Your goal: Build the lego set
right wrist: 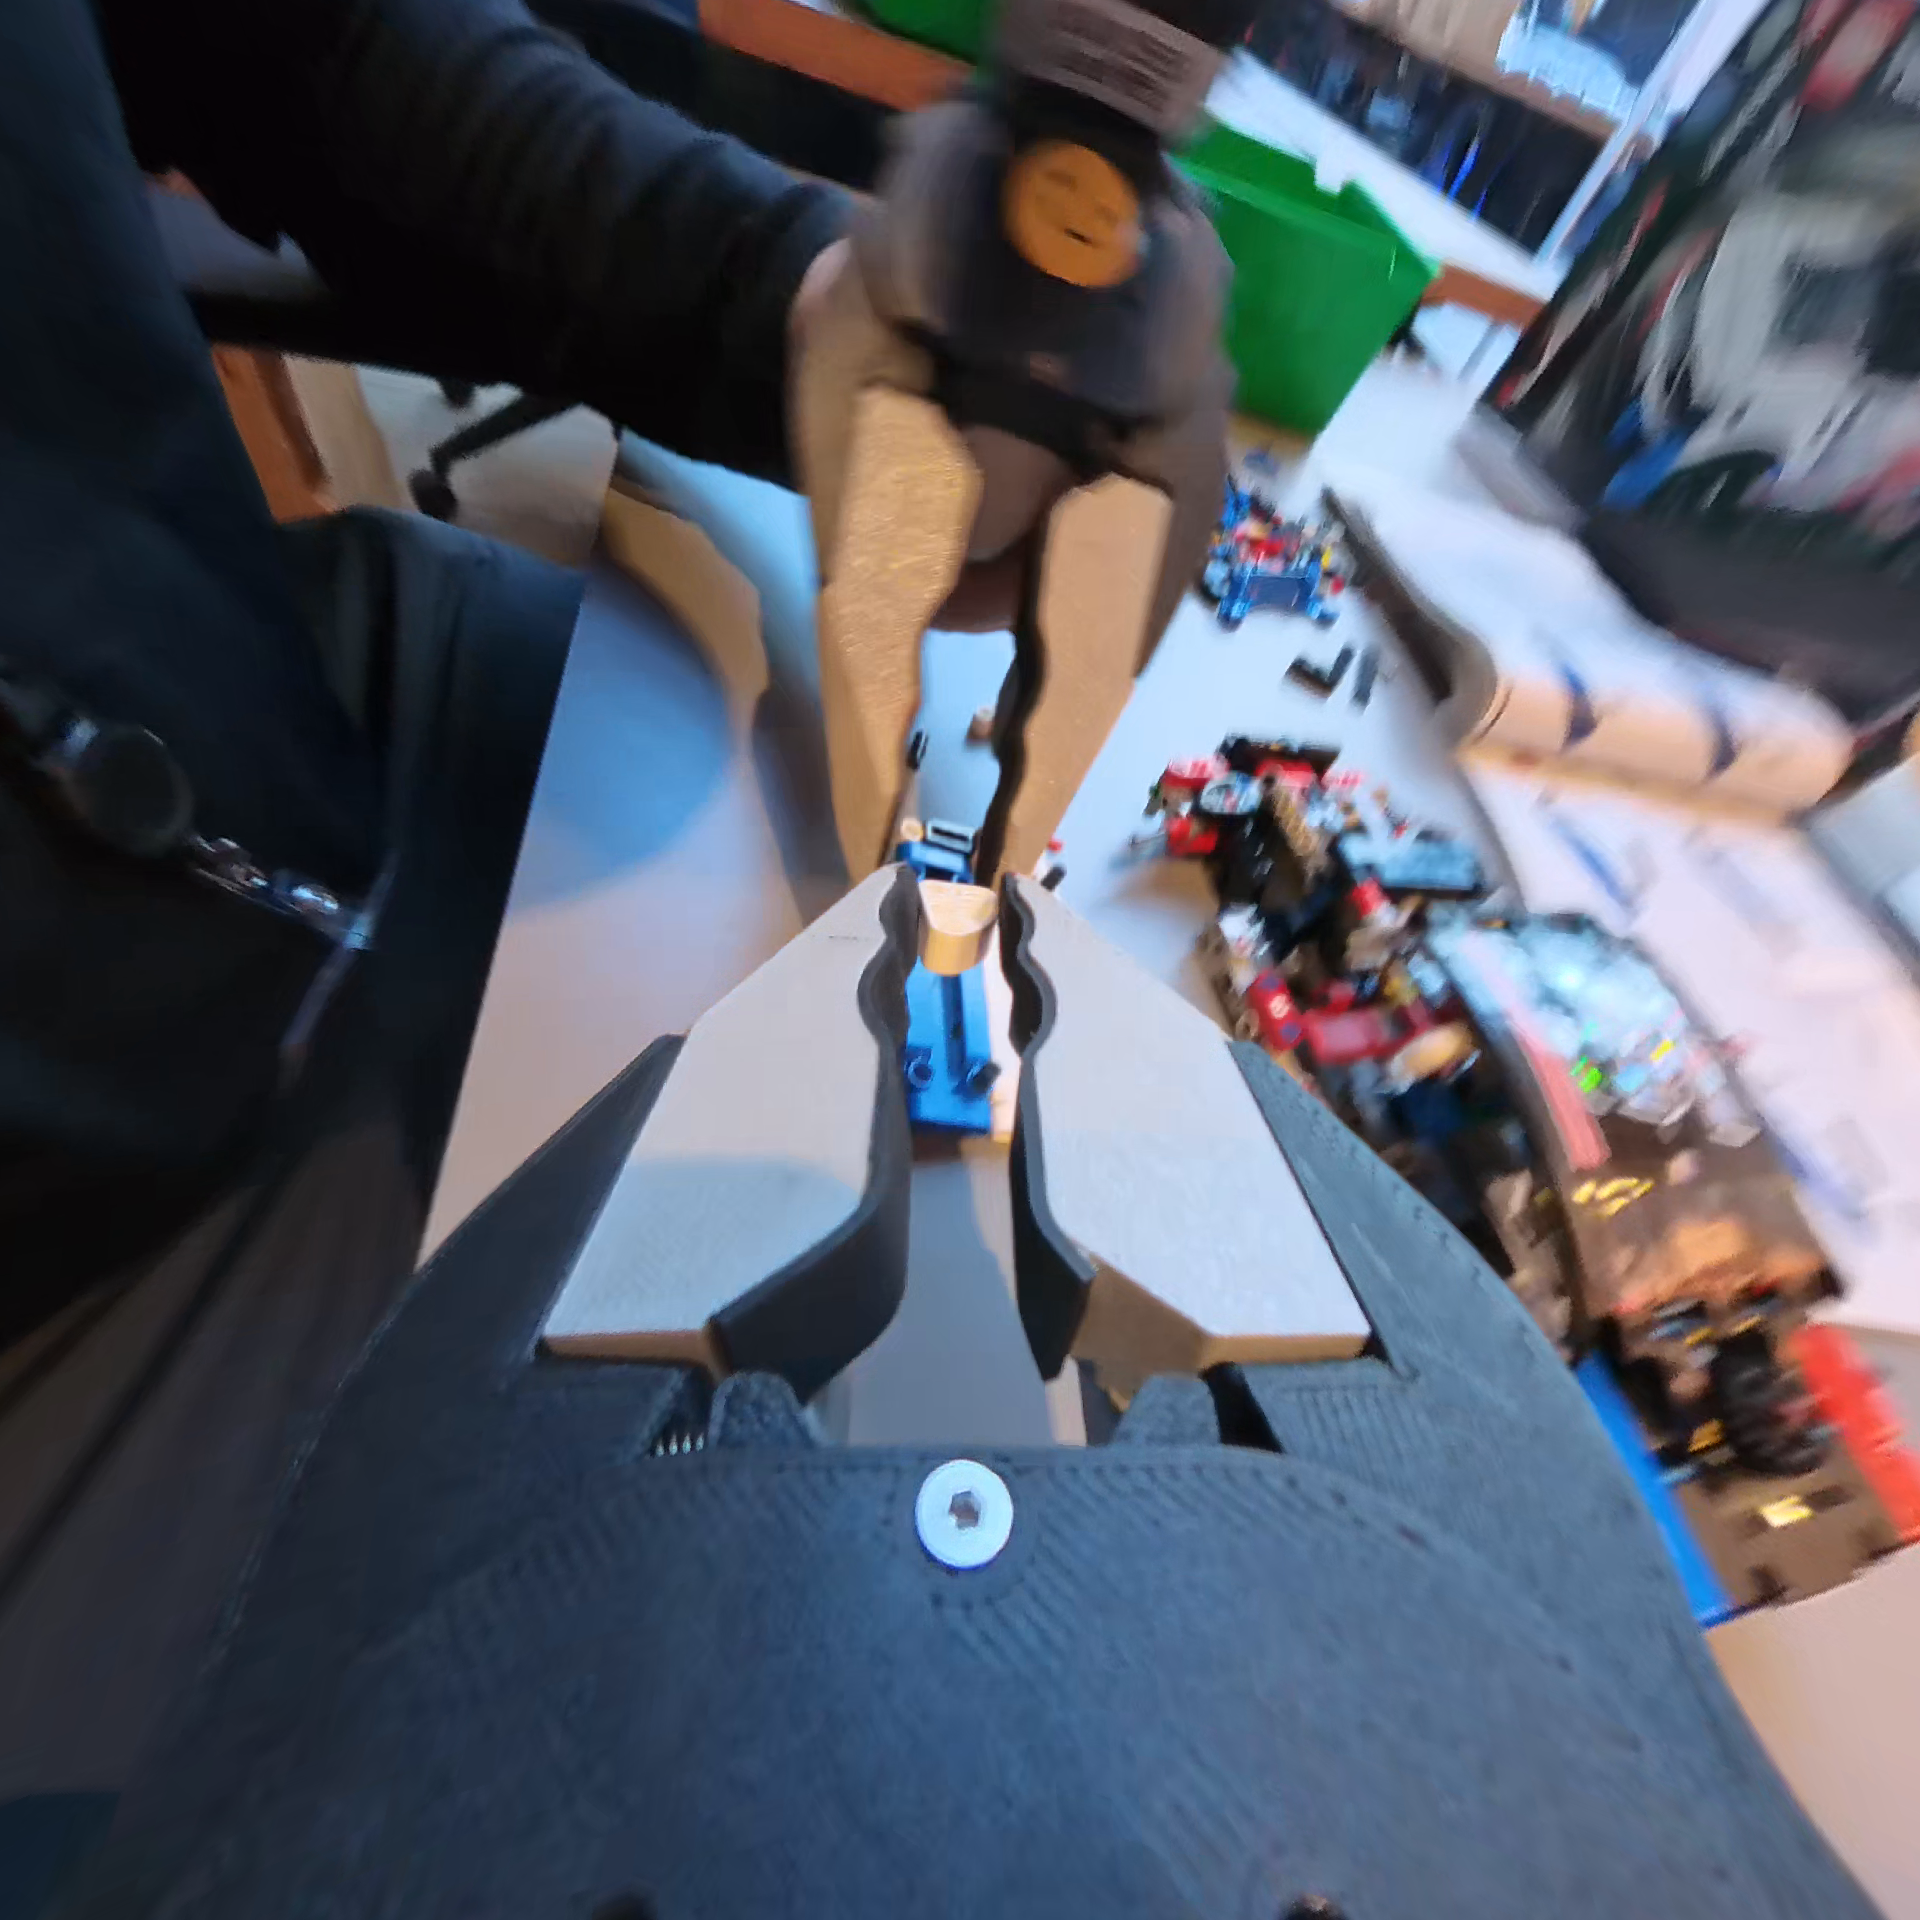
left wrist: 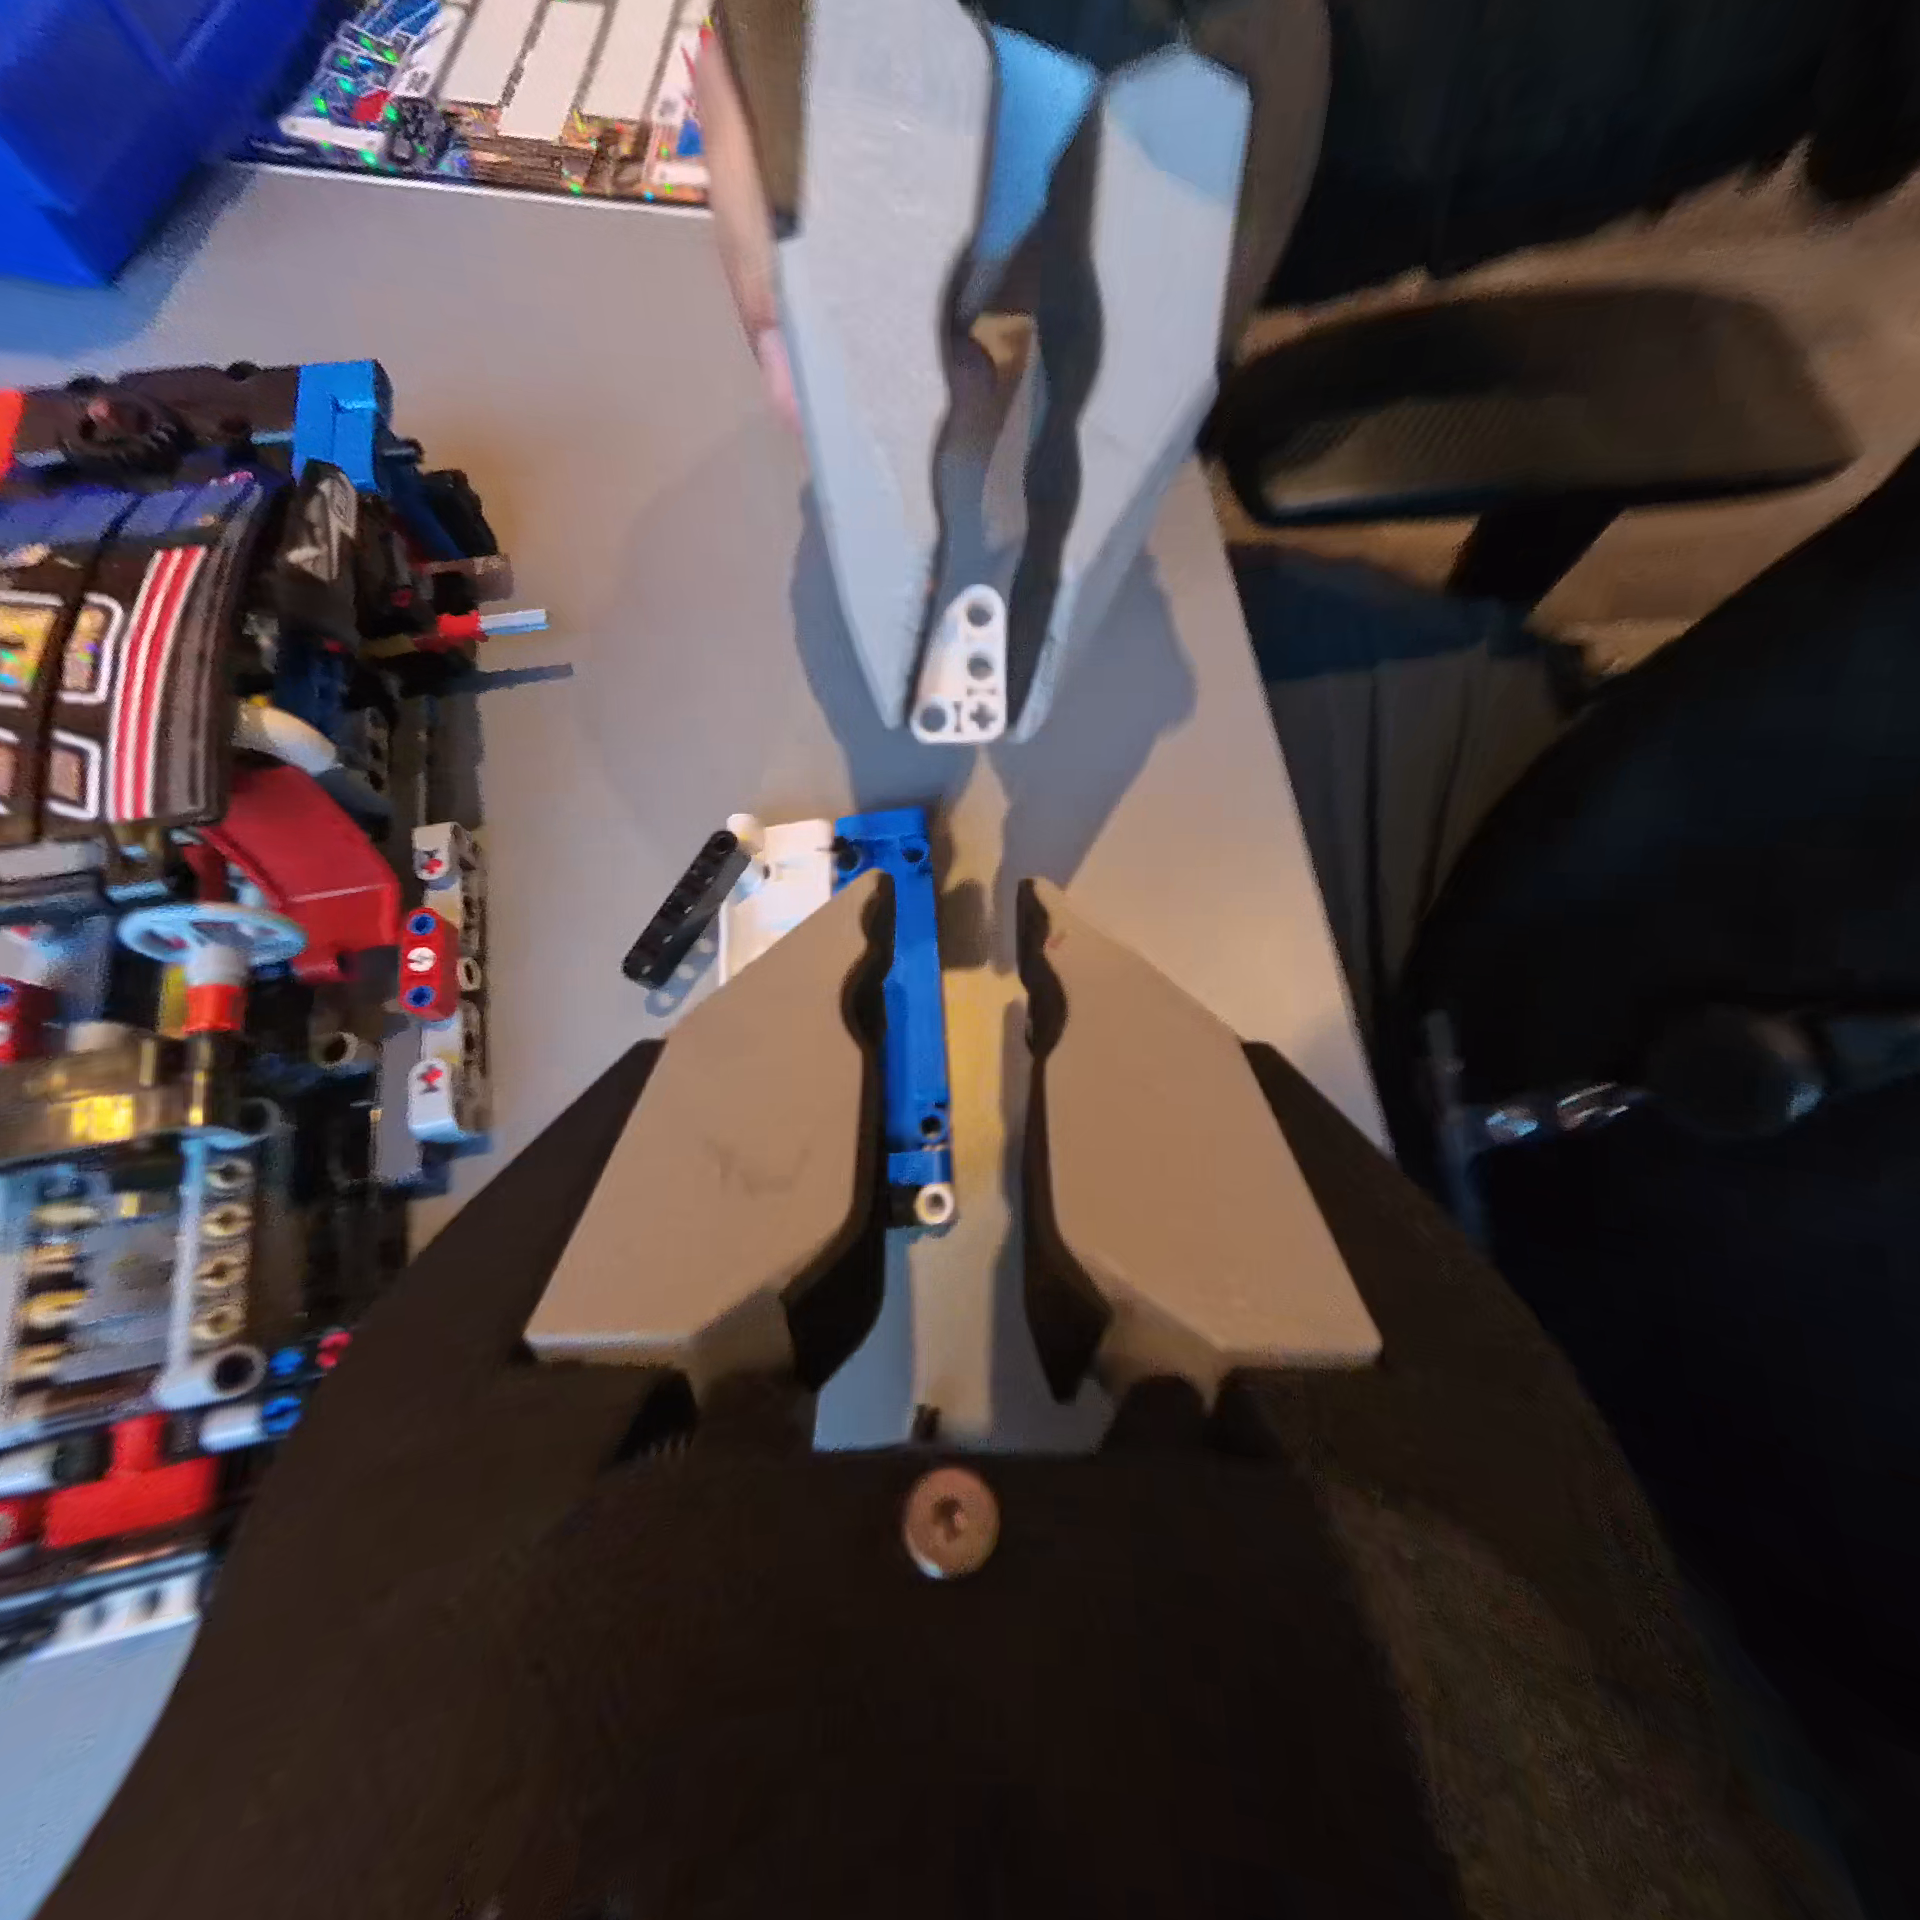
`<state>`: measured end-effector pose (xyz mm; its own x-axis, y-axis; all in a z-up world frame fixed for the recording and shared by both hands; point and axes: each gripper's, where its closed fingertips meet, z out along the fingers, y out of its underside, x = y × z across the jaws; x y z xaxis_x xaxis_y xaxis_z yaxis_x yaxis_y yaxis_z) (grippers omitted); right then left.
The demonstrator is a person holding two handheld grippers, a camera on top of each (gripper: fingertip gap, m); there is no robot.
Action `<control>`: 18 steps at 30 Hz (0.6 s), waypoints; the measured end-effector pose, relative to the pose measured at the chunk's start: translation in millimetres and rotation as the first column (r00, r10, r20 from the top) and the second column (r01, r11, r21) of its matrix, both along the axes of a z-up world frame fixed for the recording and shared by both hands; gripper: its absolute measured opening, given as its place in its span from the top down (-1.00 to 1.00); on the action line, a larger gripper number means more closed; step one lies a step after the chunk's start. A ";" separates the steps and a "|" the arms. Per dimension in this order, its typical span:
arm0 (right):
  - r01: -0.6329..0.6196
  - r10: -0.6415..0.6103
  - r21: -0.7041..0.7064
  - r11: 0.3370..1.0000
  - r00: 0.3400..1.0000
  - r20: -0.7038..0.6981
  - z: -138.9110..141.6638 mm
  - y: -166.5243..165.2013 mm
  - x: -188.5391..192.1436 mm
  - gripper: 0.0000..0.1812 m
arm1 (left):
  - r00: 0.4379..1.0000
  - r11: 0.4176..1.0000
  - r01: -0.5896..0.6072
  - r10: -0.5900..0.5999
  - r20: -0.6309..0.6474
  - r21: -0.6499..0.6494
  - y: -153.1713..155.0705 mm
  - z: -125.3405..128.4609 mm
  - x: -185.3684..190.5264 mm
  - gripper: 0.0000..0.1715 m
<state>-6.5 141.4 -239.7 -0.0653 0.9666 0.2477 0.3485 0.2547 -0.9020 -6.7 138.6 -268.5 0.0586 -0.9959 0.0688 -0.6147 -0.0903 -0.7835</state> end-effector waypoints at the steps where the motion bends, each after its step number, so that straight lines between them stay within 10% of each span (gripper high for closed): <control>1: -0.002 0.002 0.027 1.000 1.000 -0.001 1.6 -0.7 -0.5 0.86 | 0.999 0.997 -0.019 0.021 0.024 -0.072 0.1 4.4 0.8 0.79; 9: -0.006 0.018 0.145 0.989 0.997 -0.080 20.2 -8.5 1.4 0.86 | 0.952 0.795 0.078 0.120 0.281 -0.602 -6.5 47.8 12.5 0.78; 18: 0.055 -0.044 0.175 0.983 0.997 -0.063 15.5 0.0 5.6 0.86 | 0.931 0.701 0.026 0.242 0.272 -0.713 3.2 42.8 25.0 0.90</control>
